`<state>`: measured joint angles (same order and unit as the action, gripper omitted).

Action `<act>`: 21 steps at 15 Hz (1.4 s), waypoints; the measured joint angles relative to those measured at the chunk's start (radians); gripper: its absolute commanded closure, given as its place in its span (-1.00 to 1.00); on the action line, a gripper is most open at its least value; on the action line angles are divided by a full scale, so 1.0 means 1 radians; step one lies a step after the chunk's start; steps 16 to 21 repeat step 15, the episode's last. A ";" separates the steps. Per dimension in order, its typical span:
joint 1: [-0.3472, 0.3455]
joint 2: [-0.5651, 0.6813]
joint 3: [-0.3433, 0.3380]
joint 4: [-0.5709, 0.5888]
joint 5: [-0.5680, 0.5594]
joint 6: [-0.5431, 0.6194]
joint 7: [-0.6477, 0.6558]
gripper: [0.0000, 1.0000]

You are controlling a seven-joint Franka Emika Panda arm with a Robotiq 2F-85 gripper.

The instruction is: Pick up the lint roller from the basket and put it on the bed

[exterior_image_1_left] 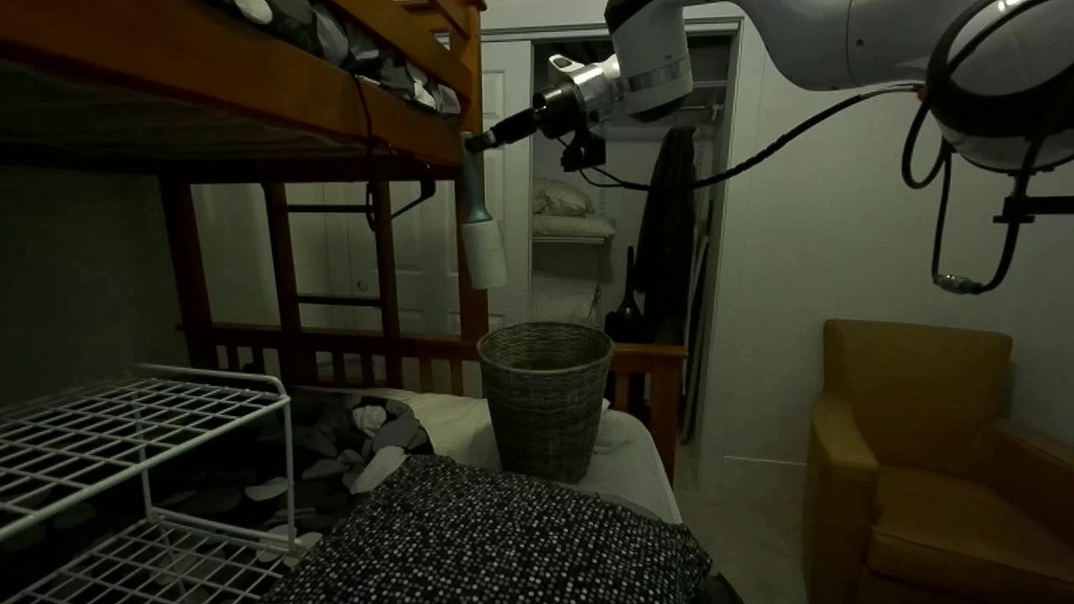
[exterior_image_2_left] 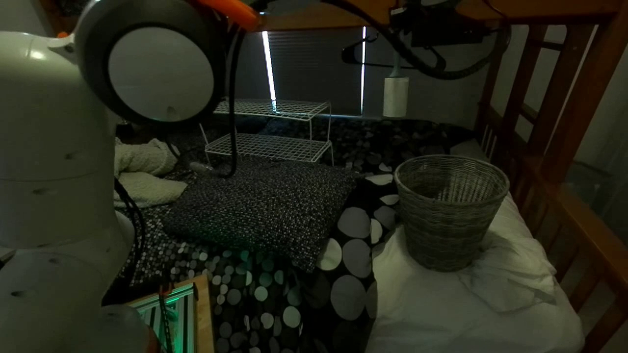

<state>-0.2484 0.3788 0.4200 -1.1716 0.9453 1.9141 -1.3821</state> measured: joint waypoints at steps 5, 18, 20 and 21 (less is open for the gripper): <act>0.000 0.030 0.013 -0.043 0.092 -0.001 -0.004 0.87; 0.157 0.076 -0.123 -0.085 0.262 -0.212 -0.022 -0.28; 0.157 0.076 -0.123 -0.085 0.262 -0.212 -0.022 -0.28; 0.157 0.076 -0.123 -0.085 0.262 -0.212 -0.022 -0.28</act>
